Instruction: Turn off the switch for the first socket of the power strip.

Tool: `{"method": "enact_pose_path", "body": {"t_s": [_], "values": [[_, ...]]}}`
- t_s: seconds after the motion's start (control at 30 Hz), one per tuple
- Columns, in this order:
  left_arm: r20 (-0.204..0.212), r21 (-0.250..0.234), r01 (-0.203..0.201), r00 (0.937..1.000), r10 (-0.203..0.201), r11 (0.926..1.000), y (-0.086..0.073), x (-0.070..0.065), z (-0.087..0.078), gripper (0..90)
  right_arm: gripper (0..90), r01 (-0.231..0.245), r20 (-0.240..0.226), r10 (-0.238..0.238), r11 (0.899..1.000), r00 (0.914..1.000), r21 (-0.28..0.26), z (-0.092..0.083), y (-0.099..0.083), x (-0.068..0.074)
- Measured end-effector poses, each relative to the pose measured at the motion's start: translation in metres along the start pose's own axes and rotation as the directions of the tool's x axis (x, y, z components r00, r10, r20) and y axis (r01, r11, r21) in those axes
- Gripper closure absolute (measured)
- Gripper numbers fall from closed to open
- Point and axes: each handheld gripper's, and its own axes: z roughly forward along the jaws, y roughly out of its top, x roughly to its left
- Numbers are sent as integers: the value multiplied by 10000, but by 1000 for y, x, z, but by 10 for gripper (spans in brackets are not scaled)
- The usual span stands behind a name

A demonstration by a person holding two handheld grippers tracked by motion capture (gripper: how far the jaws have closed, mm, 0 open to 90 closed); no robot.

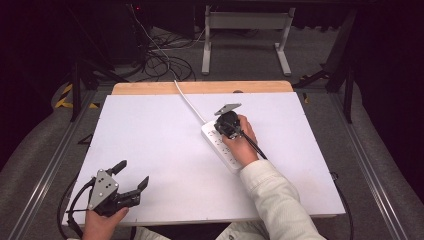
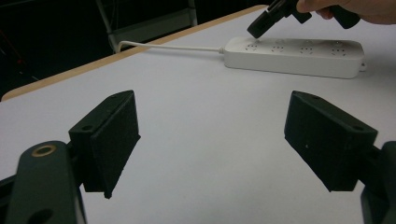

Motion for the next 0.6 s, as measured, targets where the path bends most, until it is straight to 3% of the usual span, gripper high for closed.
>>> {"method": "enact_pose_path", "body": {"t_s": [0.17,0.27,0.6], "values": [[-47,-10,-66,10000,66,10000,1,-2,-1,182,900,191,-92,-195,9987,9998,-463,-14,7,4],[-51,25,-65,10000,65,10000,1,-1,-1,181,900,69,-196,-84,9970,9998,-768,-23,10,4],[-51,-6,-9,10000,9,10000,0,-1,0,181,900,63,-505,-121,9934,9987,-1148,-38,12,4]]}}
